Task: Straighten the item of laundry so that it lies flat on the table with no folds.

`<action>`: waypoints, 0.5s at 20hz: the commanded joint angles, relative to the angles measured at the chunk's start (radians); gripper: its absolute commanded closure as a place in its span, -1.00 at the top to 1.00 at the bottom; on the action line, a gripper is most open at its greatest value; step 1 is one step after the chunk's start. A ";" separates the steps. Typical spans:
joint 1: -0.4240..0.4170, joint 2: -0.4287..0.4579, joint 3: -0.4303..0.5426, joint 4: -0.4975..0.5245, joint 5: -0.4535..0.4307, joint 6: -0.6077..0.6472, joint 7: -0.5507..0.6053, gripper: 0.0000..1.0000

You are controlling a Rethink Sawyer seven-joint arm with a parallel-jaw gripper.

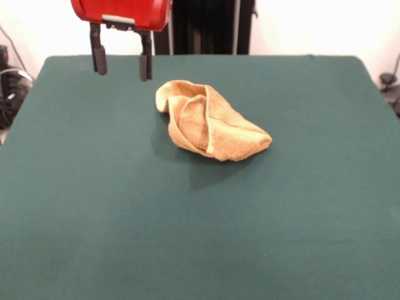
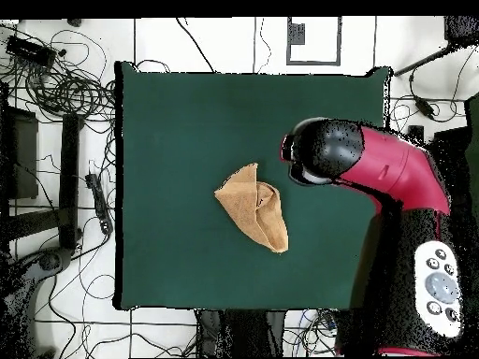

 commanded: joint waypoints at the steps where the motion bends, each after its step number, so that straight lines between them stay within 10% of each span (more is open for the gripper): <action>1: 0.038 0.135 0.131 -0.039 0.012 0.096 0.053 1.00; 10: 0.062 0.165 0.117 -0.093 0.030 0.121 0.088 1.00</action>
